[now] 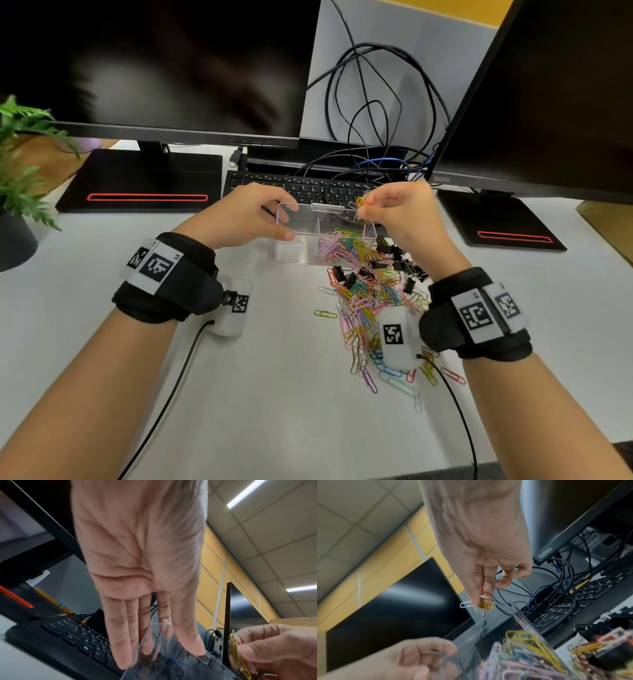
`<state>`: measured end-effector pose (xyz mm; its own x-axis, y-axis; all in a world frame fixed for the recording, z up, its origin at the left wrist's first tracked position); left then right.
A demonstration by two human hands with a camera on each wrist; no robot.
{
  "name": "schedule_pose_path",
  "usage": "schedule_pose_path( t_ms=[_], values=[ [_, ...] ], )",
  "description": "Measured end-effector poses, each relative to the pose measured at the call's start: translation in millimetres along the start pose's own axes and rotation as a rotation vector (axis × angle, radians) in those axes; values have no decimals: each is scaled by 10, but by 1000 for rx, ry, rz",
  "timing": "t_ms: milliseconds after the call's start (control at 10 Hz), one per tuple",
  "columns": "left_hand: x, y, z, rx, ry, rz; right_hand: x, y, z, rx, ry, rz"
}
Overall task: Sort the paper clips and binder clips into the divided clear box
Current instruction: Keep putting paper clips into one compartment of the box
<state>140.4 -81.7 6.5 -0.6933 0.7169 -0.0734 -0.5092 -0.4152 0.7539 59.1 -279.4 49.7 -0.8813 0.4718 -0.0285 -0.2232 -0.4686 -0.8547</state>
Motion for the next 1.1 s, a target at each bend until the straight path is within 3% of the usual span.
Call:
schedule_pose_path(
  t_ms=[200, 400, 600, 700, 900, 1000, 1100],
  values=[
    [1, -3, 1, 1, 0, -3, -41, 78, -285, 284, -5, 24],
    [-2, 6, -7, -4, -13, -5, 5, 28, -286, 356, 1, 72],
    [-3, 3, -7, -11, -15, -3, 109, -51, -484, 613, -108, 171],
    [-4, 7, -9, -10, -17, -4, 117, -28, -467, 620, -122, 159],
    [-5, 5, 1, -11, -18, -6, 2, 110, -66, 427, 32, 61],
    [0, 1, 11, -3, -22, -4, -58, 246, 14, 455, 50, -2],
    [2, -5, 21, -8, -19, -3, -95, 436, -70, 559, -20, -62]
  ],
)
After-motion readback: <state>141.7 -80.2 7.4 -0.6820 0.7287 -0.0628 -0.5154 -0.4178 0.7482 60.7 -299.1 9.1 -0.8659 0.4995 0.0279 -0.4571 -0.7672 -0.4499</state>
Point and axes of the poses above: each hand's wrist, its own x-axis away from the middle knuckle, its own z-axis out of the back of the hand, y = z × x, the point moved 10 cm from there along -x, towards the middle knuckle, and after that the axes turned 10 degrees about -z, right-handed, at the moved point
